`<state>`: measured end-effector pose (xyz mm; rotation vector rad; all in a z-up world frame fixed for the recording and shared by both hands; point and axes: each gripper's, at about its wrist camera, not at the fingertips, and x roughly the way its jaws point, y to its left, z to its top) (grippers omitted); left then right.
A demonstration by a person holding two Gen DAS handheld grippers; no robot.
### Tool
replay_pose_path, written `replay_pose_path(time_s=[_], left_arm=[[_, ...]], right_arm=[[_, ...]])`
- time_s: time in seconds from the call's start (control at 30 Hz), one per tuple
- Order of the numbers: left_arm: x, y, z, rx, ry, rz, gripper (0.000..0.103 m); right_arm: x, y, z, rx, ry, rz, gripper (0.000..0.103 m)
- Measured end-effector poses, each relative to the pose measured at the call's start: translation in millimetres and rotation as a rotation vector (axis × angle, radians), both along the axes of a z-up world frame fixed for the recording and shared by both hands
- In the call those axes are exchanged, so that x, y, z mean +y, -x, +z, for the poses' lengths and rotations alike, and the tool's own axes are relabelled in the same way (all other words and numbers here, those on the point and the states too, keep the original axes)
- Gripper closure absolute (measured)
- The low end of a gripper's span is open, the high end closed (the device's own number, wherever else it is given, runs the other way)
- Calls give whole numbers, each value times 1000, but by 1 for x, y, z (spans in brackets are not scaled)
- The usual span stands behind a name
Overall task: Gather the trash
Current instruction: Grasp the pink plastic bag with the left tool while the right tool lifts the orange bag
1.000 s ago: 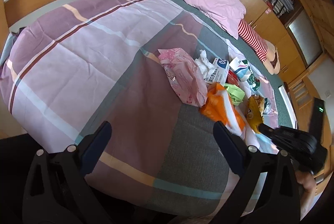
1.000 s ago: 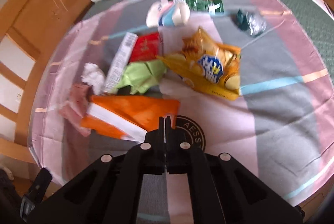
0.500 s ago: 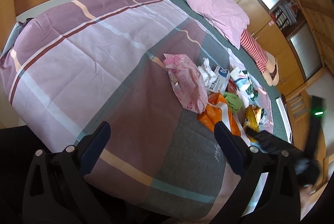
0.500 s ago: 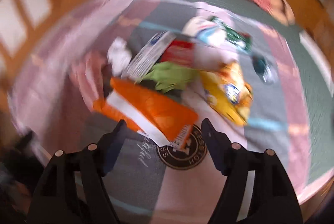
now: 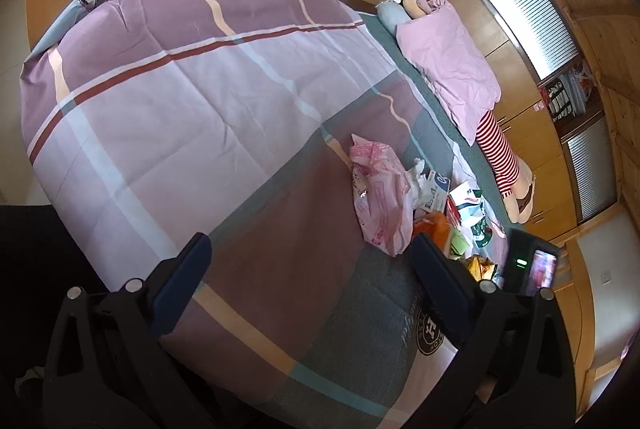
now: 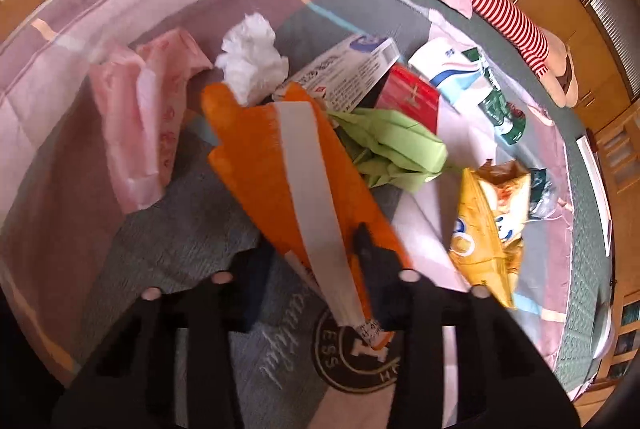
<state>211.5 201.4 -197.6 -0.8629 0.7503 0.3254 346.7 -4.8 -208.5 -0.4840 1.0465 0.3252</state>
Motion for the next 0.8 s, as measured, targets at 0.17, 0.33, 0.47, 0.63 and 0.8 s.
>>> replay_pose_path(time_s=[0.17, 0.33, 0.47, 0.63, 0.8], left_arm=[[12, -16, -14, 156, -1, 49, 4], [15, -64, -19, 197, 39, 56, 4], [-14, -125, -14, 112, -24, -155, 4], [-54, -172, -36, 269, -333, -372, 4], [-44, -172, -49, 306, -372, -378, 48]], right_arm=[[-23, 35, 37, 13, -141, 31, 79], [-67, 53, 58, 69, -295, -62, 78], [-113, 53, 52, 222, -525, -206, 78], [-145, 46, 21, 432, -791, -347, 75], [-154, 35, -3, 431, -646, -527, 53]])
